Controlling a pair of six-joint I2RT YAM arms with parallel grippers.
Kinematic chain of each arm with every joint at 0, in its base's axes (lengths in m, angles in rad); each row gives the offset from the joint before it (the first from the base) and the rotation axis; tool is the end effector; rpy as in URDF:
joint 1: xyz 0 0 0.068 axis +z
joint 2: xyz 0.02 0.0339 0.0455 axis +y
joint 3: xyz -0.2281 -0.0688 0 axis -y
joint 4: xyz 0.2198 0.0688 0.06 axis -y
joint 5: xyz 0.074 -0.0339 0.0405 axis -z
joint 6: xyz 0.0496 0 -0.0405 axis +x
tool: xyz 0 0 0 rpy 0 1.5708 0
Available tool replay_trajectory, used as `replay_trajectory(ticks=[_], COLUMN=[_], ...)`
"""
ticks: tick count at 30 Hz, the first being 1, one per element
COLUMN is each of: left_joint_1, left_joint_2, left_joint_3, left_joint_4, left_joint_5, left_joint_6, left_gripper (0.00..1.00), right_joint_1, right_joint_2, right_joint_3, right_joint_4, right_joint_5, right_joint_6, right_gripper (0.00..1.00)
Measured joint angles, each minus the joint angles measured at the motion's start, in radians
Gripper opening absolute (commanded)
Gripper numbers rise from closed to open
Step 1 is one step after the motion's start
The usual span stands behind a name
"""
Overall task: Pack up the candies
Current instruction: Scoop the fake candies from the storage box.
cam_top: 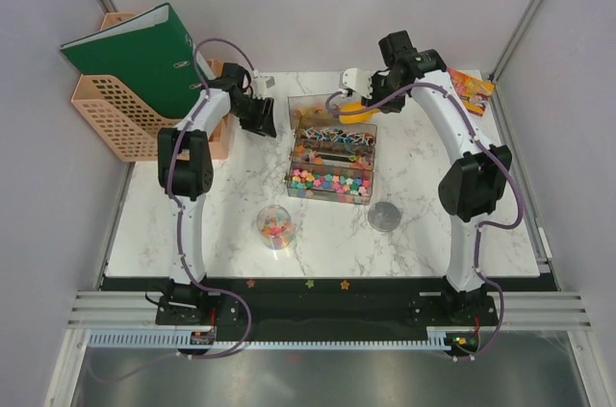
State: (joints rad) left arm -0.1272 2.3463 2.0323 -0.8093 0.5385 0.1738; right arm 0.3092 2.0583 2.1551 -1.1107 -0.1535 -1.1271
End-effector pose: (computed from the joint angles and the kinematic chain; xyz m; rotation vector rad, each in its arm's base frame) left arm 0.4508 -0.0833 0.1605 0.5512 2.5459 -0.7034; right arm 0.3833 0.1304 0.2916 -1.7332 1.8976 -0.1108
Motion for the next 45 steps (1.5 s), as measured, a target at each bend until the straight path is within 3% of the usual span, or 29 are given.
replay_trajectory(ticks=[9,19,45], left_joint_1=[-0.086,-0.116,-0.233], left_joint_2=[0.034,0.019,-0.192], left_joint_3=[0.005,-0.062,-0.393], left_joint_4=[0.020,0.078,0.201], left_joint_5=[-0.071,-0.092,-0.164], left_joint_6=[0.014,0.015,0.004], left_gripper=[0.52,0.52,0.51], right_joint_1=[0.001,0.002,0.076], right_joint_2=[0.038,0.074,0.146], right_joint_3=[0.091,0.111,0.112], right_joint_4=[-0.157,-0.237,-0.237], right_joint_5=[0.104,0.153,0.457], right_joint_6=[-0.087,-0.069,-0.121], right_gripper=[0.00,0.00,0.00])
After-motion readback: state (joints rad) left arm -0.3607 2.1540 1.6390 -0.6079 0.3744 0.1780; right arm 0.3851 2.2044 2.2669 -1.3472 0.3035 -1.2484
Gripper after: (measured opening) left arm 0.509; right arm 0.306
